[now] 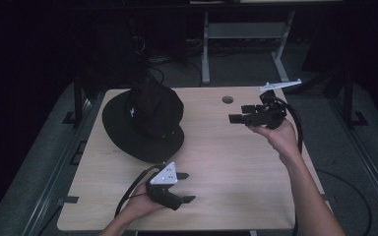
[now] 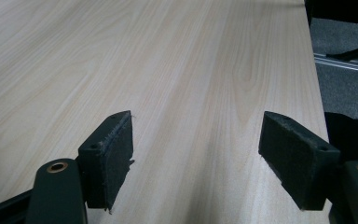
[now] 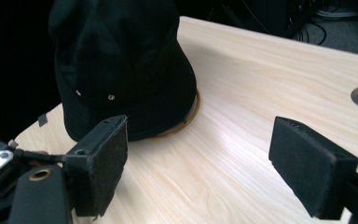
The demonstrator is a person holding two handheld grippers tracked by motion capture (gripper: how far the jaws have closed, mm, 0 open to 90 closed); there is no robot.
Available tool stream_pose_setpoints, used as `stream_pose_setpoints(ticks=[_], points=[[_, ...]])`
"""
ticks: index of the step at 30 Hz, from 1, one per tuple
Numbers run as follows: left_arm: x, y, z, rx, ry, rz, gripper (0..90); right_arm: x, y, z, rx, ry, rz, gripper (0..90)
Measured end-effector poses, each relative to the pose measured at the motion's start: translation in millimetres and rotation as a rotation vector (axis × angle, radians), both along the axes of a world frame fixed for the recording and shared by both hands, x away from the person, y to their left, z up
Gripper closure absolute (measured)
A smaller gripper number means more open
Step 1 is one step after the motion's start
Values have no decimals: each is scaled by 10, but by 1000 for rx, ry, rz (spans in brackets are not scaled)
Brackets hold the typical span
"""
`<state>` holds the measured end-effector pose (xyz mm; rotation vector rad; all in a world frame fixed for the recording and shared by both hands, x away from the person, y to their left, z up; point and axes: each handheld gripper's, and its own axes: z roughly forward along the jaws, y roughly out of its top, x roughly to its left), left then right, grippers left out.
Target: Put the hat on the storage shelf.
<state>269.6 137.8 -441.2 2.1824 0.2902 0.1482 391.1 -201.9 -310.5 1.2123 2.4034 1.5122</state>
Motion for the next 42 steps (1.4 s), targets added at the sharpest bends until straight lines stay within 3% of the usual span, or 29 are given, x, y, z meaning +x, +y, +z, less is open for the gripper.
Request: stream_pose_setpoints(ticks=[42], points=[[-23,-8,-6,-11,25,11,243,-521,-449,-519,40,59,-67,186]])
